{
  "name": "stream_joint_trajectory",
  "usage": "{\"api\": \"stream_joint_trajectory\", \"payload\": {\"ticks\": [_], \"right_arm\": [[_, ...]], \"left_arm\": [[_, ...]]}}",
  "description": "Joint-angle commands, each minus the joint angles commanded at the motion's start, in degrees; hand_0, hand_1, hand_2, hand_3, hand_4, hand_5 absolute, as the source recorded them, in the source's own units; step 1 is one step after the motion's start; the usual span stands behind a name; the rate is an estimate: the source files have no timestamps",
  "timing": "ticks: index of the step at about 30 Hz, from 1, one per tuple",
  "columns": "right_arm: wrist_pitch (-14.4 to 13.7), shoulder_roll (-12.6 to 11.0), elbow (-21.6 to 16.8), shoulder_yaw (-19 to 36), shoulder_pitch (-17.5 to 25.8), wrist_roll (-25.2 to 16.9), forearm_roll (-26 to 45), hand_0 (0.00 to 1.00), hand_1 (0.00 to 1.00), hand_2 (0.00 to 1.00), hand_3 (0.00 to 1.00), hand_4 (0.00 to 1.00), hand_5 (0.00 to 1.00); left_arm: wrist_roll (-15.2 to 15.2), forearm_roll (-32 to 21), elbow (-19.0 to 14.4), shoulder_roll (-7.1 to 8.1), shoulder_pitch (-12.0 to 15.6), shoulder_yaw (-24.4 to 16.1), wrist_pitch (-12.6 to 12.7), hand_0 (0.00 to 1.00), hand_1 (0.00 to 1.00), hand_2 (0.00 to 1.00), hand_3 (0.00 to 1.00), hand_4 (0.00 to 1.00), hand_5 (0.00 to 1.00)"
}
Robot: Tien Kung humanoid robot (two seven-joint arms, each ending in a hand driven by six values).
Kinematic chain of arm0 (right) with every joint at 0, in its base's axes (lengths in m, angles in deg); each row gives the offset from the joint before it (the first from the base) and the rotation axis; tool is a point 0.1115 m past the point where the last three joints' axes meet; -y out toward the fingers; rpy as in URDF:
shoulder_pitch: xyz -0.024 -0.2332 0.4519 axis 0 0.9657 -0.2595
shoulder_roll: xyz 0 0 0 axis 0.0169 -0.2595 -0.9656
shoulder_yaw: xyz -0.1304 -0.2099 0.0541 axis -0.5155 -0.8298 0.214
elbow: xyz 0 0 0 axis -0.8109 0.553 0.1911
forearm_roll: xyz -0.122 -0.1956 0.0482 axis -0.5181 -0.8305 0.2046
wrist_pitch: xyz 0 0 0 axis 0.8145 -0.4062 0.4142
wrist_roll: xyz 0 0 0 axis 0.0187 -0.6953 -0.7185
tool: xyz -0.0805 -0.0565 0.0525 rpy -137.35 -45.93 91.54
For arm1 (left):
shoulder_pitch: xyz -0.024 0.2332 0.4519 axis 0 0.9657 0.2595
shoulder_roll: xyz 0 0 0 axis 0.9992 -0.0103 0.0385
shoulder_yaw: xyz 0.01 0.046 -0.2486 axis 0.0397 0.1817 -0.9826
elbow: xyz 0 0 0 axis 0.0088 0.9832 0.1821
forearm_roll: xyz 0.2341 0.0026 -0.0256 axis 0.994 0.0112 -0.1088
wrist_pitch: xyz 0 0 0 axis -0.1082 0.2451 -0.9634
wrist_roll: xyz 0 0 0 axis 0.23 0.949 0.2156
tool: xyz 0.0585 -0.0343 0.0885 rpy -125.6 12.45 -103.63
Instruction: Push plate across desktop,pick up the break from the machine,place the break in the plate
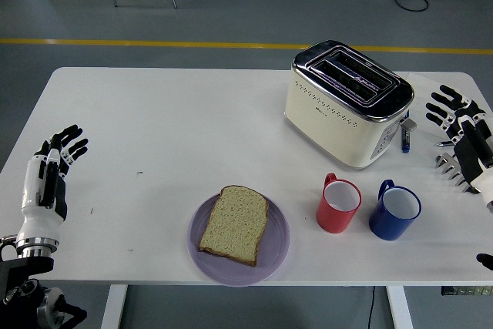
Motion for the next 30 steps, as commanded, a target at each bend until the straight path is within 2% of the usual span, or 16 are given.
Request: {"api": "stream_joint_trajectory", "payload": {"ticks": [12, 30], "right_arm": [[0.3, 0.4, 0.3, 3.1, 0.1, 0.6, 0.3, 0.879, 0.790, 0.821, 0.808, 0.489, 0.614], [0.5, -0.2, 0.8, 7.6, 0.6, 1.2, 0.9, 0.883, 0.792, 0.822, 0.806, 0.487, 0.613]], "left_arm": [[-0.1, 0.2, -0.2, 0.29, -0.1, 0.9, 0.0, 0.739, 0.727, 0.792, 0.721, 0.508, 0.895], [-1.3, 0.8, -1.0, 0.82, -3.4, 2.0, -0.9, 0.742, 0.734, 0.793, 0.732, 0.510, 0.898]]}}
